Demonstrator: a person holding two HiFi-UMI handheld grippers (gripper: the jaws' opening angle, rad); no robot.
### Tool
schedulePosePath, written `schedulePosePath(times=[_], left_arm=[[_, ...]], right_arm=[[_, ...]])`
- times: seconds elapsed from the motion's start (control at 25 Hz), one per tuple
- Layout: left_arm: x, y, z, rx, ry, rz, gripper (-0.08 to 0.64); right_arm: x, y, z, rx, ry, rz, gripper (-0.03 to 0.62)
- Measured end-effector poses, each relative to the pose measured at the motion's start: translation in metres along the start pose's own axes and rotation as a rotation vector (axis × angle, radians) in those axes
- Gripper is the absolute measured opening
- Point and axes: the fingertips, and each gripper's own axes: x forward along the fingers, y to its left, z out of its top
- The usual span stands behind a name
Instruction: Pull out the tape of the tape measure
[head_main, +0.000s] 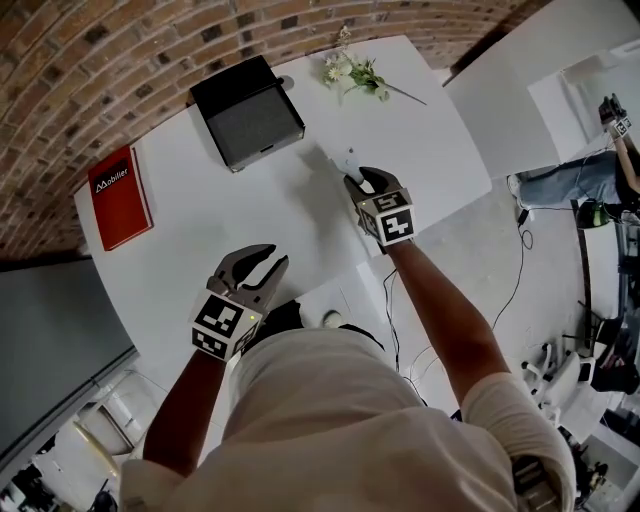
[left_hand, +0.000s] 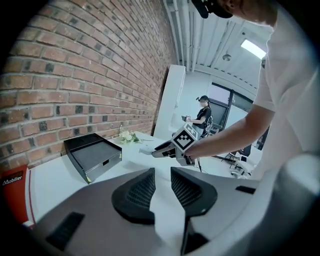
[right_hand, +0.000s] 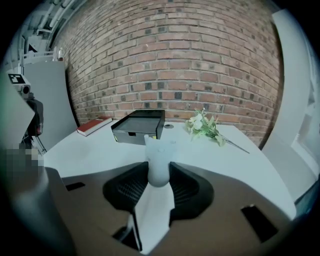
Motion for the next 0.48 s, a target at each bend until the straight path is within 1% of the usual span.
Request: schedulePosePath(times=[0.16,0.32,0.48], left_arm=[[-0.002,-0.014,0.011,0.024,-0.024,0.018,0.097],[-0.003,-0.032,0.022,0.053,-0.069,0.038,0.097],[-0.006,-0.053,0.028,0.08,-0.083,0.047,0.097]], right_arm=[[-0.037,0.011,0.015,0.008,-0.039,0.033,0.137],[-0.078,0.019,0.022,0.009,-0.059,0.052,0.137],[-0.116,0.03,0.024,-0.005,-0.081,0.085,0.137]])
